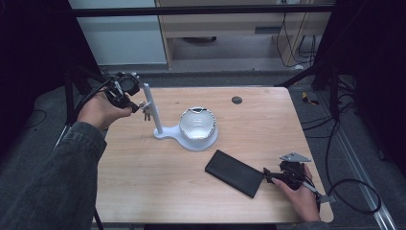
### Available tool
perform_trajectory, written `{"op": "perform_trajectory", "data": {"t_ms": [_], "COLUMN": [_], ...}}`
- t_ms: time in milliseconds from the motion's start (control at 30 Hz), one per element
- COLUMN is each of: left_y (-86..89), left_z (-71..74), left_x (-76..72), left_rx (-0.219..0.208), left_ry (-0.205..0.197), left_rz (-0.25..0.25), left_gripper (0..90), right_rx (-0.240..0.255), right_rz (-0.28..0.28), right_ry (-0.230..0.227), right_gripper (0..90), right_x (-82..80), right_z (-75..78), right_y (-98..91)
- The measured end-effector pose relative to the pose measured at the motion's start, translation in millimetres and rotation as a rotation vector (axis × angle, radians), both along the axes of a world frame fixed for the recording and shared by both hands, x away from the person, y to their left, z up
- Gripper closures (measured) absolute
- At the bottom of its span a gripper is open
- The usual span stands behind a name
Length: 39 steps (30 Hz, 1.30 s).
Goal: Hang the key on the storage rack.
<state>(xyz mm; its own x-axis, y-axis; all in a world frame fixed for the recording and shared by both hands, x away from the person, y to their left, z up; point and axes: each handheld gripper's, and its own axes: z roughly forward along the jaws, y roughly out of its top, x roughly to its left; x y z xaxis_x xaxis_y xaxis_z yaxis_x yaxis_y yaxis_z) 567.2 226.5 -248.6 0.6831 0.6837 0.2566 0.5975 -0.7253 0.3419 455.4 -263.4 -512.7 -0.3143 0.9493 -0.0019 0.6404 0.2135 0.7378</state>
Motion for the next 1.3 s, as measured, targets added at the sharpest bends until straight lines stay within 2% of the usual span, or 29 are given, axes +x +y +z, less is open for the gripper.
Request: {"op": "perform_trajectory", "data": {"t_ms": [633, 933, 1167, 1300], "left_y": [-4.6, -4.6, -0.5, 4.6], "left_z": [-2.5, -1.9, -11.9, -16.0], "left_x": [5.9, 10.0, 13.2, 15.1], "left_rx": [-0.003, -0.020, -0.013, -0.042], "left_ry": [-0.009, -0.019, -0.011, -0.011], "left_rz": [0.011, 0.022, 0.032, 0.044], "left_gripper": [90.0, 90.0, 90.0, 90.0], "right_rx": [0.001, 0.002, -0.002, -0.002], "right_rz": [-0.001, -0.001, 0.002, 0.001], "right_ry": [0.001, 0.001, 0.001, 0.001], "right_gripper": [7.1, 7.1, 7.1, 7.1], "right_x": [-0.2, -0.3, -0.4, -0.4], "right_z": [0.0, 0.0, 0.1, 0.0], "right_y": [0.2, 0.3, 0.1, 0.1]}}
